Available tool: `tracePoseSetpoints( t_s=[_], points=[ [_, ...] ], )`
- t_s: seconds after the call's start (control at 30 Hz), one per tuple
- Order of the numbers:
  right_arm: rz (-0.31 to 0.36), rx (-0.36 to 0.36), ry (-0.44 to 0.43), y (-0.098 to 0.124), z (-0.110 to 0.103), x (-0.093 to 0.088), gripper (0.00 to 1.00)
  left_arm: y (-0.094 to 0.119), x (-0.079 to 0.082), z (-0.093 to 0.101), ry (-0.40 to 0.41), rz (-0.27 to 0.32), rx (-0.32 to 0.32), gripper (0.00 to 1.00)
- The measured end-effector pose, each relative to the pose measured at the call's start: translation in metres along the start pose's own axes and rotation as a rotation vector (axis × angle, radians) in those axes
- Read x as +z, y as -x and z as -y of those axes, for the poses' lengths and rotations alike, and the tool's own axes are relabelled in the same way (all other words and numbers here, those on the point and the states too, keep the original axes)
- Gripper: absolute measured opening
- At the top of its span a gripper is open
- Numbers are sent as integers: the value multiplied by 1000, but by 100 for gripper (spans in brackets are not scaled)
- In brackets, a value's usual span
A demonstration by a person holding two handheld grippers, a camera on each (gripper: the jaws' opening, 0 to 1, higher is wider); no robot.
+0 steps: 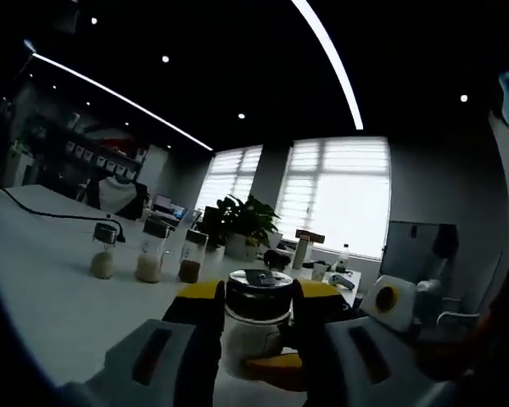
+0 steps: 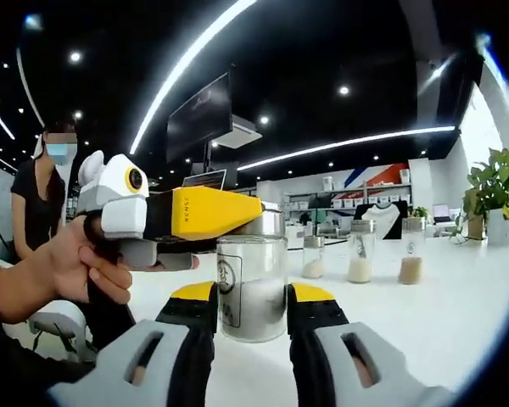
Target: Rotate the seasoning bottle until the label or dispensing opening points toward the visible target arrow and the bottle remains upright within the marked orientation range
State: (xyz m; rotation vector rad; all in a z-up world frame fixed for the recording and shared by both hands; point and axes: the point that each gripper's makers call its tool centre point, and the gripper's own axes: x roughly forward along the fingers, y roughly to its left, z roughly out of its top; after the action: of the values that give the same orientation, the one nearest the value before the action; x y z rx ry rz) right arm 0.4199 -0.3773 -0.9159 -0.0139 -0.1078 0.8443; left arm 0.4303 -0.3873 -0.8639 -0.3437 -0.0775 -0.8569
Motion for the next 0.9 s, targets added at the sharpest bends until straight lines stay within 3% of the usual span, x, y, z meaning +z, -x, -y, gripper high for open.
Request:
tracePoseSetpoints(
  t_s=[0.33, 0.7, 0.9],
  points=[
    [-14, -19, 3, -3, 2, -6, 30, 0, -5, -7, 38, -31, 28, 33],
    [-30, -89, 78, -4, 9, -11, 30, -8, -14, -12, 21, -51, 101, 35],
    [-58, -79, 99, -5, 12, -19, 30, -8, -22, -20, 8, -84, 114, 33]
  ],
)
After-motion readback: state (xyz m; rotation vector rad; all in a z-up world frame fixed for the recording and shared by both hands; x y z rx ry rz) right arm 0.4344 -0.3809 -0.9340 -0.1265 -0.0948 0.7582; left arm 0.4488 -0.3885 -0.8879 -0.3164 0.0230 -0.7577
